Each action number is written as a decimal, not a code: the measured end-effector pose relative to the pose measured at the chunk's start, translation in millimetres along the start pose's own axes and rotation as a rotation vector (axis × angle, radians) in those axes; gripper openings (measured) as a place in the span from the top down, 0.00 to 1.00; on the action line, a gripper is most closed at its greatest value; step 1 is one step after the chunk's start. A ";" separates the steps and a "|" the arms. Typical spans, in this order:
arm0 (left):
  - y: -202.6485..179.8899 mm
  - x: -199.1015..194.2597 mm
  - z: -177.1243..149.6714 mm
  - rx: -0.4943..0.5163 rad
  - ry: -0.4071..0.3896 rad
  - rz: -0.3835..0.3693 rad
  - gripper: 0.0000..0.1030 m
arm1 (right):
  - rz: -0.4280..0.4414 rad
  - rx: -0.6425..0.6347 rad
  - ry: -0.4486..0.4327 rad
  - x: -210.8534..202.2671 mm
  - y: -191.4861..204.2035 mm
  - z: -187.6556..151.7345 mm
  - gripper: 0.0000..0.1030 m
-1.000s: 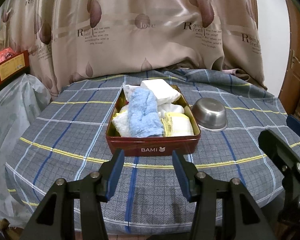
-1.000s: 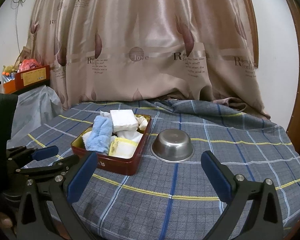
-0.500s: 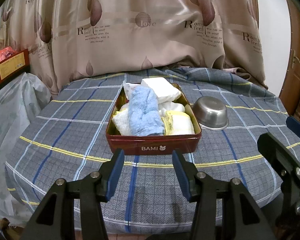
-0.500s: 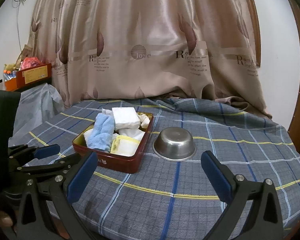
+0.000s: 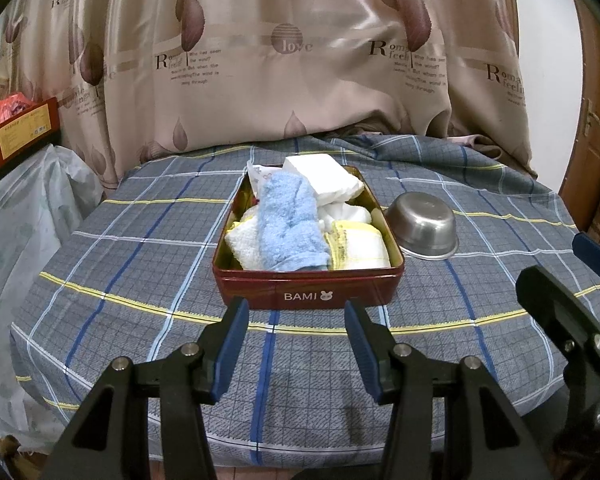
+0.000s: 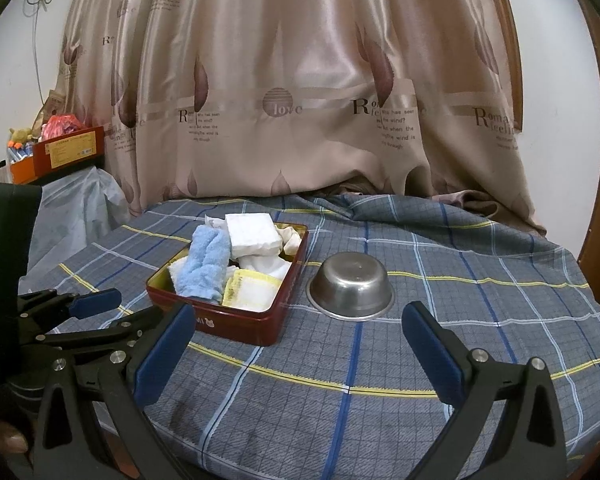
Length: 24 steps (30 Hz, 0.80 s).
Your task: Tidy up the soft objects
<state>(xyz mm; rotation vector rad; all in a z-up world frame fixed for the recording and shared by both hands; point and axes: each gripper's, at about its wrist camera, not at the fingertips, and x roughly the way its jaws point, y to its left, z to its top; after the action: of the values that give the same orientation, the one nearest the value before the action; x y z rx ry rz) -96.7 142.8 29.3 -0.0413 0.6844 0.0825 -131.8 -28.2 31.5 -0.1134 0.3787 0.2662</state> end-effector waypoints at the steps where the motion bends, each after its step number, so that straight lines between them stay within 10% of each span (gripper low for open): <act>1: -0.3 0.1 0.0 0.001 0.001 0.002 0.51 | 0.001 0.000 0.001 0.2 -0.2 0.1 0.00; 24: 1.6 4.8 -2.4 -0.003 0.015 0.003 0.50 | 0.007 -0.003 0.014 0.8 5.1 -4.8 0.00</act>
<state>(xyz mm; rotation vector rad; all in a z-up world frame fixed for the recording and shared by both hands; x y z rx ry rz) -94.7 144.6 24.4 -0.0442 0.6996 0.0865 -134.1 -23.9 26.4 -0.1169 0.3930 0.2732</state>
